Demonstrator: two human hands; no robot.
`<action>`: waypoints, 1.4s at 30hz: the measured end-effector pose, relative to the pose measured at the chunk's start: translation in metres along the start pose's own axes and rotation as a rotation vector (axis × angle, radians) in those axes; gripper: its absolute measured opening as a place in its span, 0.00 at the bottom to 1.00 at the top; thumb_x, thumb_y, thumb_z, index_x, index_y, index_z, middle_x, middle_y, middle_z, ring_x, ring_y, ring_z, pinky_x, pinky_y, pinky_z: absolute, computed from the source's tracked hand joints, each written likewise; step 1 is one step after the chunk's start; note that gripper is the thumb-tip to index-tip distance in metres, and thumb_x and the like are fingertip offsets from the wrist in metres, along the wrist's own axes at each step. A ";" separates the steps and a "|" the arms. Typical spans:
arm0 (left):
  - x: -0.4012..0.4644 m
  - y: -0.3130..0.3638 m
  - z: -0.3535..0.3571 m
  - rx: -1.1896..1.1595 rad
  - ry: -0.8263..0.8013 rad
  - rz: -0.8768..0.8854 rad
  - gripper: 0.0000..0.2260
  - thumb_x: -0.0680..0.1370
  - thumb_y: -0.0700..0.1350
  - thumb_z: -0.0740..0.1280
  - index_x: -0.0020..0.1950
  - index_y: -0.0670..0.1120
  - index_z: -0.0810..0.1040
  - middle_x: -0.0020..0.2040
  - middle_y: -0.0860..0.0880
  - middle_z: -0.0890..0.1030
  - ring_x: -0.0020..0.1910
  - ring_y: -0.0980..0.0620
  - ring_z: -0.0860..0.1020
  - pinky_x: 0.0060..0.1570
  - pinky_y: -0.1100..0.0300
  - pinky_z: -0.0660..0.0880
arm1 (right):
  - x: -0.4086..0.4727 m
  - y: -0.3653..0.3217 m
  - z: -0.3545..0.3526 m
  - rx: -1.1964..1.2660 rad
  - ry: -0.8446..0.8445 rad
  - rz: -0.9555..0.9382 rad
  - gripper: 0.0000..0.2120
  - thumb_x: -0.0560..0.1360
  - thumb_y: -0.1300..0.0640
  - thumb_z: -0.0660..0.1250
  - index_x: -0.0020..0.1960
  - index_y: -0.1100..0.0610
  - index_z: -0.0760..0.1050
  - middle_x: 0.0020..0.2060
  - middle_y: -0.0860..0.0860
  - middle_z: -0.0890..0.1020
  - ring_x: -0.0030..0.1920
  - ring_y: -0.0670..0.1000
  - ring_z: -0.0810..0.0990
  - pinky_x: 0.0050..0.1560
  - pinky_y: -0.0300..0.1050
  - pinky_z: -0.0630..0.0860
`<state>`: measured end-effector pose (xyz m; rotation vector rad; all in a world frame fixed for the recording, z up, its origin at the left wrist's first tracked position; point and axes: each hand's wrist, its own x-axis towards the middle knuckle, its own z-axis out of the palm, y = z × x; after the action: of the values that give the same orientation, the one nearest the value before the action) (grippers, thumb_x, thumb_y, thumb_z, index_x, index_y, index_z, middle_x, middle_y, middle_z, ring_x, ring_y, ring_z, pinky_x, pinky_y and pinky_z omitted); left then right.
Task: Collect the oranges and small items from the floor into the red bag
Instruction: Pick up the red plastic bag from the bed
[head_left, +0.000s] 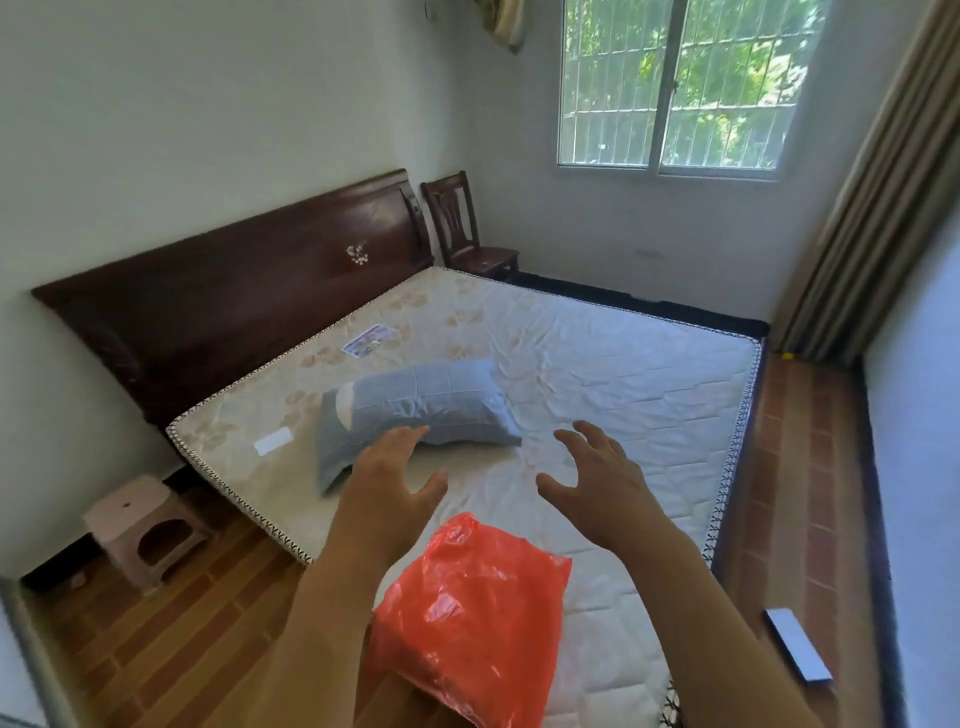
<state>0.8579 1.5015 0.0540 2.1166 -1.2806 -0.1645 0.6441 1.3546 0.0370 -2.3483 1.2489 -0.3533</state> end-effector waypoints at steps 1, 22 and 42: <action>0.007 -0.002 0.003 -0.014 -0.017 0.011 0.27 0.77 0.58 0.67 0.75 0.53 0.72 0.73 0.51 0.74 0.73 0.49 0.70 0.73 0.45 0.69 | 0.003 0.002 0.003 -0.002 0.003 0.022 0.34 0.78 0.37 0.64 0.80 0.47 0.62 0.81 0.48 0.59 0.79 0.53 0.60 0.76 0.57 0.62; 0.080 -0.236 0.077 -0.088 -0.240 0.082 0.26 0.76 0.59 0.64 0.71 0.49 0.74 0.66 0.51 0.77 0.66 0.49 0.74 0.67 0.51 0.72 | 0.025 -0.050 0.222 0.116 0.127 0.292 0.35 0.72 0.34 0.60 0.75 0.50 0.69 0.75 0.48 0.68 0.74 0.52 0.68 0.71 0.56 0.70; -0.028 -0.442 0.298 0.165 -0.651 -0.217 0.43 0.73 0.61 0.73 0.81 0.53 0.55 0.76 0.51 0.65 0.73 0.47 0.67 0.70 0.47 0.72 | -0.038 0.089 0.464 0.039 -0.157 0.711 0.51 0.66 0.33 0.72 0.81 0.48 0.55 0.78 0.51 0.61 0.77 0.55 0.64 0.74 0.59 0.69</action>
<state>1.0496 1.5238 -0.4444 2.4437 -1.4422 -0.9324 0.7559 1.4689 -0.4093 -1.7032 1.8507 0.0419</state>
